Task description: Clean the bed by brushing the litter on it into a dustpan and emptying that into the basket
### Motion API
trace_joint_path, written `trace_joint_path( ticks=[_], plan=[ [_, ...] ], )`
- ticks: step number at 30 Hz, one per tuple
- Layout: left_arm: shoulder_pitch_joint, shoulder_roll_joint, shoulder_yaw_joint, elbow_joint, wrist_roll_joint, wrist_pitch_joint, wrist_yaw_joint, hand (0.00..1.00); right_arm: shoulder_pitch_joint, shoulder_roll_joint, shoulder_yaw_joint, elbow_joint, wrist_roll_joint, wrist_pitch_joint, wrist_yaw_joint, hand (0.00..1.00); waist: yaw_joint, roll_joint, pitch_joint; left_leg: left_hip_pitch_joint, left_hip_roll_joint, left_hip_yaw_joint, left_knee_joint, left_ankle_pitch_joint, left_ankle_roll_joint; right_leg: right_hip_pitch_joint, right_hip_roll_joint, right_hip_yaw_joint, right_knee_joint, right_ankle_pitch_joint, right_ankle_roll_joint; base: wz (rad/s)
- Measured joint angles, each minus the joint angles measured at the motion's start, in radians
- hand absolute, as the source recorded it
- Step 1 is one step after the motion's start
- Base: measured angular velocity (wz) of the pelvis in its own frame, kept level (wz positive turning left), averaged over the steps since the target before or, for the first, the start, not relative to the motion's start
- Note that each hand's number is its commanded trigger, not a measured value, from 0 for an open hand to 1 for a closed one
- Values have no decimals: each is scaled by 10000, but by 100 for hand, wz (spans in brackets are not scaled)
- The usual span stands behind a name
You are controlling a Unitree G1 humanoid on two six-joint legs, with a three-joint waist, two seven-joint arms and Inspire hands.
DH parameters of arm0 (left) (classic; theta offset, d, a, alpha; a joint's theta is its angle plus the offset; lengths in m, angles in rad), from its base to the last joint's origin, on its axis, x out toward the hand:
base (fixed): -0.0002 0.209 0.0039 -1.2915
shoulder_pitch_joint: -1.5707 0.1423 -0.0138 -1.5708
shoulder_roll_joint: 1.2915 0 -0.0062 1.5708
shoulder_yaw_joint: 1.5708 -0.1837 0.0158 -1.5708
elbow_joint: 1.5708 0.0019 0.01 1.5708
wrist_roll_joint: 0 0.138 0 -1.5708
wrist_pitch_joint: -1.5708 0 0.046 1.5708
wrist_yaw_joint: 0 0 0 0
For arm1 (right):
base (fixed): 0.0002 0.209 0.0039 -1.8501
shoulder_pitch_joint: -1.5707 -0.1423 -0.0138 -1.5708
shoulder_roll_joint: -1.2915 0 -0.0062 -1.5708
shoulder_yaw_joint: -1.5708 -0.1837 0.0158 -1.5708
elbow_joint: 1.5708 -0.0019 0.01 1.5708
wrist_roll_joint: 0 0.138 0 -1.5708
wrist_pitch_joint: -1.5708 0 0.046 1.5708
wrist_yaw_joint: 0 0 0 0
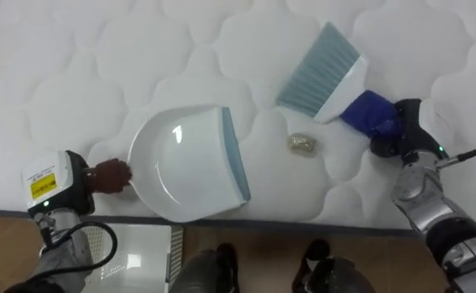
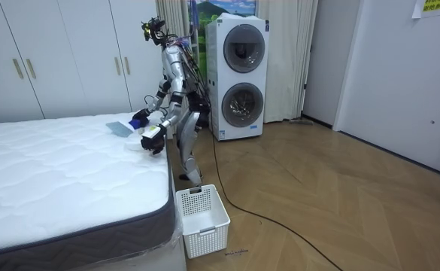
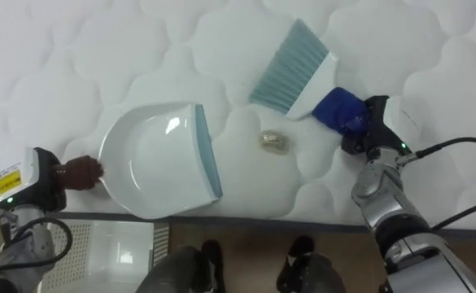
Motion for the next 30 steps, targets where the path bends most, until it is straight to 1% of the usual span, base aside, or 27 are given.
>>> trace_joint_path(
  ticks=[3, 4, 5, 8, 11, 13, 15, 16, 17, 19, 20, 21, 22, 23, 24, 25, 26, 27, 28, 29, 30],
  plan=[
    [-113, 8, 1, -8, -1, 18, 3, 100, 17, -26, -44, 2, 214, 3, 8, 100, -109, -127, 54, -34, -42, 3, 31, 9, 17, -1, -97, -48, 58, -83, 27, 13],
    [-130, 7, 0, -9, -20, 18, 3, 100, 41, -21, -103, 2, 252, 3, 26, 100, -184, -172, 68, -36, -103, 7, 47, 16, 30, -7, -189, -46, 182, -166, 58, 25],
    [-132, 5, -1, -18, -49, 8, 3, 100, 57, -43, -108, 4, 398, 2, 38, 100, -275, -185, 65, -71, -148, 13, 69, 31, 65, -18, -263, -55, 267, -226, 88, 26],
    [-279, 7, -2, -31, -228, -14, 1, 100, 63, -145, -168, 11, 949, -1, 137, 100, -358, -205, 56, -221, -146, 10, 241, 38, 103, -42, -360, -196, 383, -280, 103, 20],
    [-341, 8, -1, -38, -199, -30, 4, 100, 81, -181, -522, 10, 1011, -15, 397, 100, -409, -262, 41, -277, -183, -1, 348, 8, 158, -92, -423, -117, 543, -322, 133, 7],
    [-405, 11, -1, -4, -143, -110, 16, 100, 78, -295, -540, 10, 1312, -26, 562, 100, -439, -276, 34, -300, -212, -1, 350, 9, 163, -105, -434, -60, 559, -328, 148, 11],
    [-409, 18, -5, 2, -144, -153, 20, 100, 81, -387, -539, 10, 1339, -26, 710, 100, -501, -304, 33, -310, -278, -27, 427, 28, 199, -116, -510, -19, 682, -338, 166, 12],
    [-419, 38, -5, 1, -97, -152, 21, 100, 81, -473, -530, 10, 1307, -23, 806, 100, -482, -408, 14, -323, -318, 14, 433, 27, 201, -214, -563, 71, 779, -346, 174, -5],
    [-445, 164, 0, -2, 19, -151, 24, 100, 58, -522, -529, 9, 1256, -24, 913, 100, -427, -593, 40, -332, -336, 108, 425, 26, 203, -353, -585, 201, 876, -348, 170, -10],
    [-453, 331, 7, -12, 110, -151, 24, 100, 51, -600, -536, 11, 1103, -24, 1039, 100, -438, -788, 23, -391, -333, 121, 418, 14, 227, -447, -588, 251, 939, -362, 149, -5],
    [-467, 424, 9, -103, 216, -152, 23, 100, 38, -801, -537, 11, 887, -26, 1192, 100, -444, -884, 13, -447, -313, 108, 449, -3, 266, -480, -583, 235, 969, -370, 144, 5],
    [-482, 491, 9, -170, 301, -155, 23, 100, 38, -935, -537, 10, 796, -26, 1278, 100, -444, -930, 10, -494, -311, 94, 469, -1, 273, -504, -582, 223, 981, -370, 144, 6],
    [-559, 645, 9, -281, 452, -160, 24, 100, 28, -1193, -536, 11, 600, -16, 1393, 100, -424, -1035, 24, -568, -306, 90, 525, 3, 285, -582, -576, 249, 1026, -369, 142, 0],
    [-636, 783, 8, -278, 521, -157, 24, 100, 21, -1368, -534, 75, 293, 37, 1445, 100, -412, -1141, 20, -584, -299, 91, 574, 3, 288, -603, -554, 318, 1049, -363, 137, 0],
    [-640, 857, 8, -279, 518, -157, 25, 100, 26, -1406, -534, 130, 122, 94, 1445, 100, -424, -1193, 5, -583, -294, 91, 589, 3, 288, -598, -547, 323, 1057, -355, 133, -5],
    [-640, 999, 8, -293, 571, -156, 52, 100, 70, -1486, -534, 242, -219, 230, 1443, 100, -491, -1335, -11, -578, -290, 90, 593, 2, 289, -595, -538, 338, 1066, -351, 132, -3],
    [-642, 1123, 8, -297, 696, -148, 140, 100, 103, -1589, -533, 343, -470, 398, 1443, 100, -537, -1456, 6, -581, -271, 91, 596, 2, 288, -601, -523, 335, 1055, -329, 116, -4],
    [-642, 1170, 7, -296, 714, -144, 184, 100, 120, -1654, -532, 398, -579, 489, 1443, 100, -544, -1512, 6, -588, -252, 93, 595, 2, 288, -602, -508, 326, 1044, -306, 105, -10],
    [-646, 1260, 8, -298, 809, -133, 215, 100, 133, -1866, -528, 512, -848, 694, 1442, 100, -542, -1572, 2, -619, -163, 108, 613, 2, 289, -599, -412, 314, 988, -220, 83, -13],
    [-660, 1349, 19, -298, 967, -129, 224, 100, 134, -2138, -523, 603, -1271, 846, 1442, 100, -520, -1615, 4, -639, -129, 113, 632, 1, 290, -605, -383, 302, 947, -171, 56, -12],
    [-660, 1385, 23, -297, 1000, -127, 224, 100, 134, -2295, -522, 623, -1545, 919, 1442, 100, -536, -1627, 2, -639, -125, 116, 641, 1, 291, -610, -378, 304, 947, -159, 57, -9]
  ],
)
